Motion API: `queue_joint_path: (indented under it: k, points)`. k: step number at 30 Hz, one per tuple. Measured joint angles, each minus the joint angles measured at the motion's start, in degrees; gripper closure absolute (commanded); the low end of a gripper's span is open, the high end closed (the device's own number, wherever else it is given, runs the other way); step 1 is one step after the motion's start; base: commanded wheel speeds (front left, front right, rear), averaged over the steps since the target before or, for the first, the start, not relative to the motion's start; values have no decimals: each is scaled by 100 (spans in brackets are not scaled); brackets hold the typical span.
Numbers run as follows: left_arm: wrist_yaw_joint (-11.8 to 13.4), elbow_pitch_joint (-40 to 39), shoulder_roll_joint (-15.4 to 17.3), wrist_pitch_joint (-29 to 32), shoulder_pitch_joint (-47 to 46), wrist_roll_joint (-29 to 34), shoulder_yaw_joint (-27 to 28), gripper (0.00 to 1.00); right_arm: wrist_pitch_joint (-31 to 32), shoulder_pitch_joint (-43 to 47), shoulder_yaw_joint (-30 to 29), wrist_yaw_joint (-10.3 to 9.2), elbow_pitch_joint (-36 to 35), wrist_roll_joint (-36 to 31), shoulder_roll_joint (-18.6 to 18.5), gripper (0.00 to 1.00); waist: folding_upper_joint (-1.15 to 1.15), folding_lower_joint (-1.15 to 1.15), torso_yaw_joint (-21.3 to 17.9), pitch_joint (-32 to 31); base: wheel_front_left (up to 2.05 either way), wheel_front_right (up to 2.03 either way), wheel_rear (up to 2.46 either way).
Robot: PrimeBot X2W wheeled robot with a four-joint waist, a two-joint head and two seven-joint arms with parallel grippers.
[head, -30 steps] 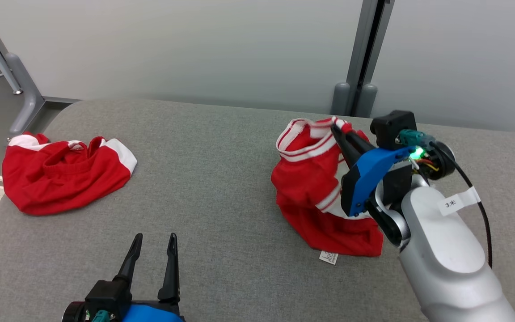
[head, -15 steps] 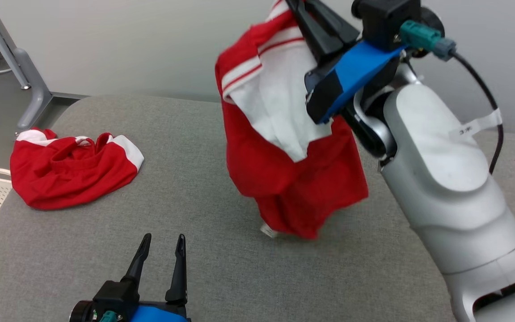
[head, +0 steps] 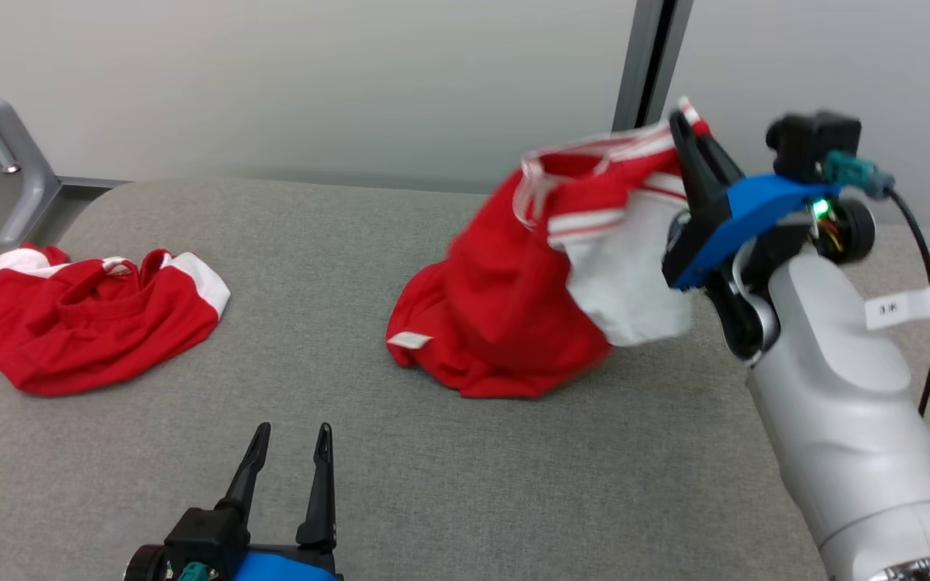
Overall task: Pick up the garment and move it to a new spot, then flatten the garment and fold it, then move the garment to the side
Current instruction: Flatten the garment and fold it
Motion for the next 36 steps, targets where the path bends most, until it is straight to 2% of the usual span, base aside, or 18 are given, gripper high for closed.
queue_joint_path:
  k: [6,12,16,21,25,29,30,31,36]
  points:
    - [4,-30,15,-2,-17,-15,16,0,-269,784,-864,0,605,-575,-8,100,0,0,-214,107,0,0,0]
    - [21,-22,33,-10,-41,-41,32,0,-360,1193,-849,0,415,-532,-5,100,0,0,-353,109,0,0,0]
    - [25,-1,34,-12,-42,-56,37,0,-205,1610,-297,0,-379,107,1,100,0,0,-414,75,0,0,0]
    - [48,-27,49,-19,-37,-89,57,0,202,2542,42,0,-2139,639,2,100,0,-1,-483,73,0,0,0]
    - [55,-58,79,-19,-37,-98,74,0,767,3367,-414,0,-3281,656,11,100,0,-1,-494,112,0,0,0]
    - [56,-77,85,-19,-59,-98,74,0,1296,3624,-1118,0,-3354,223,4,100,0,0,-502,179,0,0,0]
    - [56,-75,85,-19,-75,-98,68,0,1435,3570,-1282,0,-3204,26,0,62,0,-1,-502,192,0,0,0]
    - [55,-69,86,-19,-96,-98,62,0,1493,3500,-1410,0,-3026,-81,-2,0,0,-1,-501,207,0,0,0]
    - [37,-26,71,-19,-226,-98,-20,0,1391,2887,-1997,0,-2346,-1033,-2,0,0,0,-427,253,0,0,0]
